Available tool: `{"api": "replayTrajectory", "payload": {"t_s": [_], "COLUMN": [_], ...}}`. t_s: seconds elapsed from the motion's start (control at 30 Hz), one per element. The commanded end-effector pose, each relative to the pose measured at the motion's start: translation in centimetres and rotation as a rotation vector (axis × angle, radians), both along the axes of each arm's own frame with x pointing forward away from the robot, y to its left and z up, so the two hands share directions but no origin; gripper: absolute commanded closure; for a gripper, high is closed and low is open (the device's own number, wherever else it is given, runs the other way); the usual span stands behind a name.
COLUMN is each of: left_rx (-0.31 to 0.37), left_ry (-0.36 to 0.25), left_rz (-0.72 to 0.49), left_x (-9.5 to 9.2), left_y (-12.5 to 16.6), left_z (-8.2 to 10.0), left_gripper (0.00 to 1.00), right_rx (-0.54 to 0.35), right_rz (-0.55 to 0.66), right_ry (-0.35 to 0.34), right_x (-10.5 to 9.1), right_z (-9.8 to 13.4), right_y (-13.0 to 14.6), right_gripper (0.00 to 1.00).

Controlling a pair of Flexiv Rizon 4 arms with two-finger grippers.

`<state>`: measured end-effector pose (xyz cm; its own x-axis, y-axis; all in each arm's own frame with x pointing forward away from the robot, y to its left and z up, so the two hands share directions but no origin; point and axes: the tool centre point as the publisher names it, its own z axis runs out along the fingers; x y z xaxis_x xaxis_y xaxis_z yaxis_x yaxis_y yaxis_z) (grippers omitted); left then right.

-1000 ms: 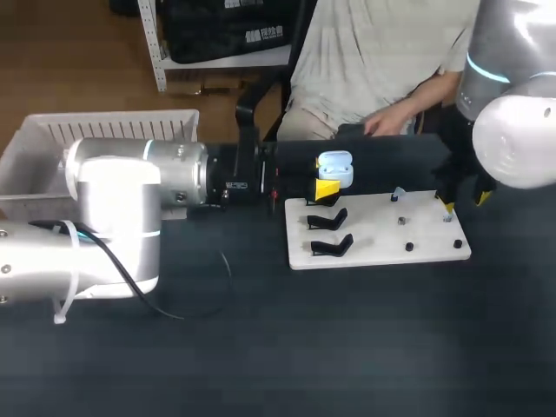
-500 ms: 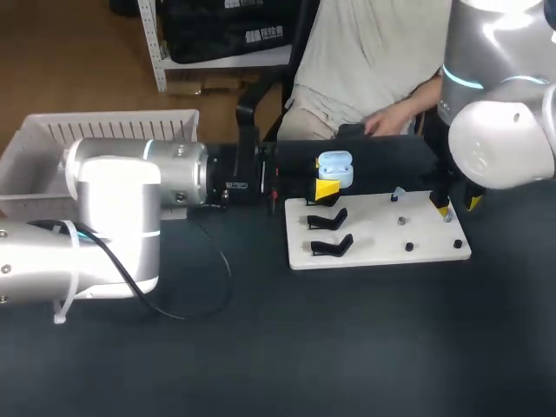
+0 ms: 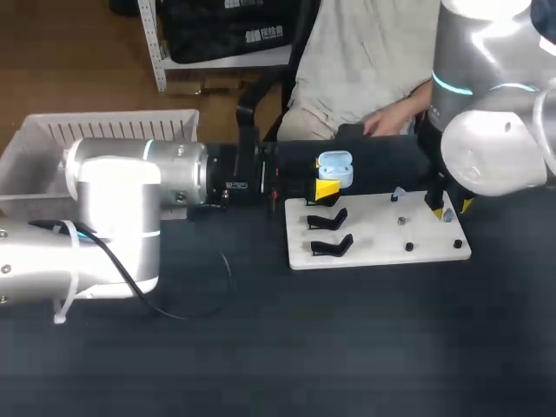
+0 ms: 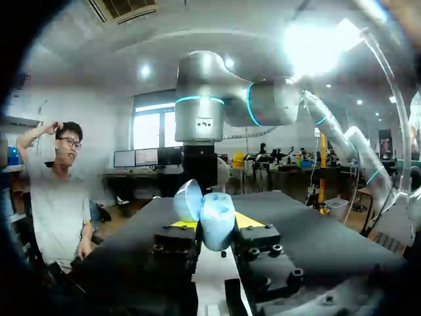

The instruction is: Pick up each earbud case from the left stands, insert the matching earbuds, close the lid, and place the case in the box.

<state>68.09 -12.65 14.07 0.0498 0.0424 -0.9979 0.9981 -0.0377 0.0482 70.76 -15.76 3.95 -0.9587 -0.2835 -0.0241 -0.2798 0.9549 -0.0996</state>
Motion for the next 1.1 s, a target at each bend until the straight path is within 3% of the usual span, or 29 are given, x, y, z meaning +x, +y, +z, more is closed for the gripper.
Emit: {"api": "replayTrajectory", "payload": {"t_s": [0.03,1.1], "left_rx": [-0.001,-0.001], "left_ry": [0.0,0.0], "left_rz": [0.0,0.0], "left_x": [0.1,0.1], "left_y": [-0.1,-0.1], "left_z": [0.0,0.0], "left_gripper": [1.0,1.0], "right_rx": [-0.019,-0.045], "right_rz": [-0.012,-0.074], "right_ry": [-0.002,-0.023], "right_x": [-0.1,0.1], "right_z": [-0.3,-1.4], "right_y": [0.3,-0.7], "right_gripper": [0.61,0.69]}}
